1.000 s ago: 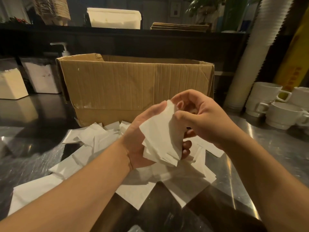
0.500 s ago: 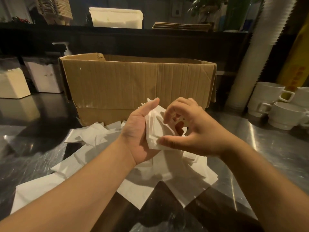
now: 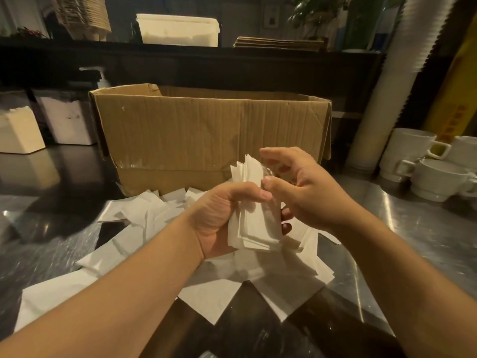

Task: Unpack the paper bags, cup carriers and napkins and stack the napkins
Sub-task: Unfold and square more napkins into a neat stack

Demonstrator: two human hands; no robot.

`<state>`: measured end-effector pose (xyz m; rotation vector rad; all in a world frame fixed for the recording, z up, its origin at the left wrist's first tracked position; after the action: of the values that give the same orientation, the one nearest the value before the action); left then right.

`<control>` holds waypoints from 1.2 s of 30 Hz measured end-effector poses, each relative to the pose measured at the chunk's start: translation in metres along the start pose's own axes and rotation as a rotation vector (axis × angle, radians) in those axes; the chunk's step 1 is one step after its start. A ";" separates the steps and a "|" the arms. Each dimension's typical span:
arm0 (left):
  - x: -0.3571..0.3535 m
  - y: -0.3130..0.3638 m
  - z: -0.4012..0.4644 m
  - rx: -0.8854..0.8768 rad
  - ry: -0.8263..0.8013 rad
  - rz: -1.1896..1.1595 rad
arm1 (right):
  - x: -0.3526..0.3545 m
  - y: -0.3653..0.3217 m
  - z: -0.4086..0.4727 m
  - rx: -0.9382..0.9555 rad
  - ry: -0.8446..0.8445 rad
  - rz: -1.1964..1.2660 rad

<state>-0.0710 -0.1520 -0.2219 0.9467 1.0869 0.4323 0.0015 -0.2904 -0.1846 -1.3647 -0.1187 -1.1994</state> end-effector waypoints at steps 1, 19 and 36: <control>0.002 -0.001 0.000 0.001 0.008 0.013 | -0.001 -0.001 0.000 -0.001 -0.025 0.001; 0.001 -0.001 0.000 0.032 0.038 0.061 | 0.002 -0.005 -0.003 0.107 0.023 0.114; 0.002 -0.002 -0.002 0.098 -0.014 0.103 | 0.002 -0.003 -0.003 0.053 -0.009 0.200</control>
<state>-0.0722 -0.1504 -0.2246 1.0945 1.0566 0.4594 -0.0008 -0.2931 -0.1820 -1.3032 -0.0198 -1.0158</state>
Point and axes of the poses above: each hand's wrist, its own z-axis towards the middle knuckle, its own x-axis out of the back of the hand, y = z × x, the point moved 2 cm from there along z, towards the middle knuckle, and after that the axes turned 10 degrees about -y, right-handed, at the moved point
